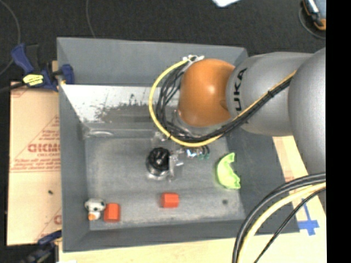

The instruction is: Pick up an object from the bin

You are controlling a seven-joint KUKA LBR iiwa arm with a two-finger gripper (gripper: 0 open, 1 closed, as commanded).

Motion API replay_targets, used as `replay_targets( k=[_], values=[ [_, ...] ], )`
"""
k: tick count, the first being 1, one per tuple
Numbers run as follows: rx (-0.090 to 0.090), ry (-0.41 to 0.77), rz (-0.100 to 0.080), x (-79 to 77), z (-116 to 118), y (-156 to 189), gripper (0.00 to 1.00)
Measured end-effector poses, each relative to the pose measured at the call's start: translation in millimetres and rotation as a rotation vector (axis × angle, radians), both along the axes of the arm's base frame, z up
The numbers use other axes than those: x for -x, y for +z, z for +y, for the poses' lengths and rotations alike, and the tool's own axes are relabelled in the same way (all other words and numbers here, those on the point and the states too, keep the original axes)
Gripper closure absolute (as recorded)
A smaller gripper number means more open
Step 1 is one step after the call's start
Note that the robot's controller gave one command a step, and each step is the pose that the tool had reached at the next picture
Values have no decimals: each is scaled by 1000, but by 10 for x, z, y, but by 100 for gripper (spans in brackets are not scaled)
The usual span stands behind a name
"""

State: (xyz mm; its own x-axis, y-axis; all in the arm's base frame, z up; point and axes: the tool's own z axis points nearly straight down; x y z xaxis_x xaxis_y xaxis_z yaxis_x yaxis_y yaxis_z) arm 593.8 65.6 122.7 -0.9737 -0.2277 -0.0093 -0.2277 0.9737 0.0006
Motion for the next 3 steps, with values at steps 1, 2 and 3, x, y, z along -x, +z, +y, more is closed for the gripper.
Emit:
replay_targets(
  k=[1,2,3],
  values=[
    [1,124,0,48,76,-122,100],
    [0,127,-3,51,127,-45,100],
    [2,123,2,-15,160,595,100]
  ],
)
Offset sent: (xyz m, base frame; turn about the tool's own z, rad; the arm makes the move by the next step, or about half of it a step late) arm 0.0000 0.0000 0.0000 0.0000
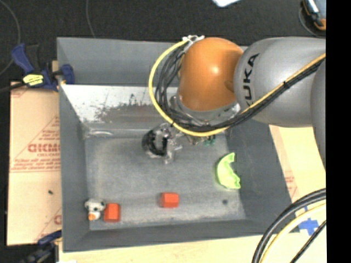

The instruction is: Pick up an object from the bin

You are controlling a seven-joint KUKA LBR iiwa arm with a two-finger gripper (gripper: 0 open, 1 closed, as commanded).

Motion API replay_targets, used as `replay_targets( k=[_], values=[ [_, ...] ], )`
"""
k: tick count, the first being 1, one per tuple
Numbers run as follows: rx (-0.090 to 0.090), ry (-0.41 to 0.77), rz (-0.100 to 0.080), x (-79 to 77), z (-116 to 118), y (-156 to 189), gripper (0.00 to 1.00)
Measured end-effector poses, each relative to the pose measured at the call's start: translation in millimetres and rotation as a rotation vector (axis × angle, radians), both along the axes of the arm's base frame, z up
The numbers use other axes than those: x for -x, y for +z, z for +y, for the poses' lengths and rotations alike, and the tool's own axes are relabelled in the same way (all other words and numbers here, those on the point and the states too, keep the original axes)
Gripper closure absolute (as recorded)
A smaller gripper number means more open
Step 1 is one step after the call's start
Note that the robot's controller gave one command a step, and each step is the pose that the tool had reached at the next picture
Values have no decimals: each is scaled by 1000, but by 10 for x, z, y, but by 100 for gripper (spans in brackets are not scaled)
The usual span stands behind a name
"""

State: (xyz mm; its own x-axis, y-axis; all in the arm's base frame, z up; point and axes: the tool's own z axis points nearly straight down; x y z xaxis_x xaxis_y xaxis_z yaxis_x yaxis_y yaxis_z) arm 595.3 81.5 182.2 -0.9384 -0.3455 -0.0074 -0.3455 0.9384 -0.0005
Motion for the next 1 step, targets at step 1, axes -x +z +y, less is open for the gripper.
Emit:
replay_targets(
  k=[1],
  values=[
    [-2,43,-12,-4,105,570,100]
  ],
)
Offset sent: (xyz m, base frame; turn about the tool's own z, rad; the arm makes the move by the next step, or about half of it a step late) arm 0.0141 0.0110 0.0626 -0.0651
